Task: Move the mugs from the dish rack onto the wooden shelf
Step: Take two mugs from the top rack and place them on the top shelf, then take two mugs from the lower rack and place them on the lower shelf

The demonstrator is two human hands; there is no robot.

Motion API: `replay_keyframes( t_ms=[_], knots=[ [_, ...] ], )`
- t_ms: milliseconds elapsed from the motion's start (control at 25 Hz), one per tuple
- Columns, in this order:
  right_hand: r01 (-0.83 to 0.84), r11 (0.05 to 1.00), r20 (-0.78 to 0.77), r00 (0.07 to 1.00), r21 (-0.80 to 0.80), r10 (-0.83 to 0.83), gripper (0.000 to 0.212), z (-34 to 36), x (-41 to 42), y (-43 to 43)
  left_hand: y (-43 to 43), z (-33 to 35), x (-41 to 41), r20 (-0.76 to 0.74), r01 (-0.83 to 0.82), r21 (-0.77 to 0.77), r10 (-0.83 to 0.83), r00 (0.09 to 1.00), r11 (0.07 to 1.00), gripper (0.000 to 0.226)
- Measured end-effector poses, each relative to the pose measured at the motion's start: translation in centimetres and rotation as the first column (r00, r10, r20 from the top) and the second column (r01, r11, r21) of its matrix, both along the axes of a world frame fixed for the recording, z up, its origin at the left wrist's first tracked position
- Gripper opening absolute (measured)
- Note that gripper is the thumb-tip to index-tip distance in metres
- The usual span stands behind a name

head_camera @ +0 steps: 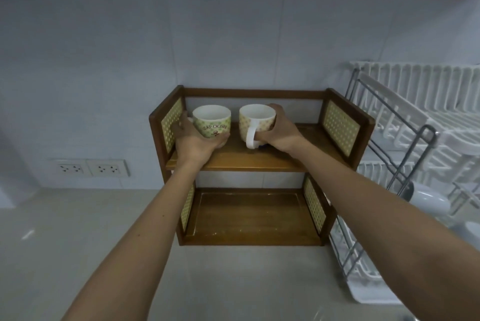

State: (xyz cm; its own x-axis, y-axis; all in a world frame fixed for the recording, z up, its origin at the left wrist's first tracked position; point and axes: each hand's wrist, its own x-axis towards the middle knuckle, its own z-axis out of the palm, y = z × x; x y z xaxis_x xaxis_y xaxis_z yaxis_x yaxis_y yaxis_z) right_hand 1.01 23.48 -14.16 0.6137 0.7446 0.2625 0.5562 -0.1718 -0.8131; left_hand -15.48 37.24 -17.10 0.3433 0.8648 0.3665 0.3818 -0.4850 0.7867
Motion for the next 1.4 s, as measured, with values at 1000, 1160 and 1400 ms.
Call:
replay_keyframes(
  t_ms=[1000,1160,1400],
  knots=[
    [0.071,0.996,0.2,0.977,0.048,-0.079,0.05,-4.5,-7.1,-15.2,-18.3,-6.8,-2.9,0.167,0.139,0.224,-0.179,0.97,0.965,0.05],
    [0.086,0.988,0.38,0.916,0.129,-0.129,0.024,-7.3,-6.8,-24.6,-24.8,-9.5,-2.9,-0.007,0.495,0.355,-0.527,0.85,0.793,0.031],
    [0.333,0.936,0.328,0.902,-0.115,-0.281,0.018,-9.7,1.6,-35.4,-32.1,-8.6,3.3,-0.171,0.751,0.491,-0.796,0.58,0.442,0.025]
  ],
)
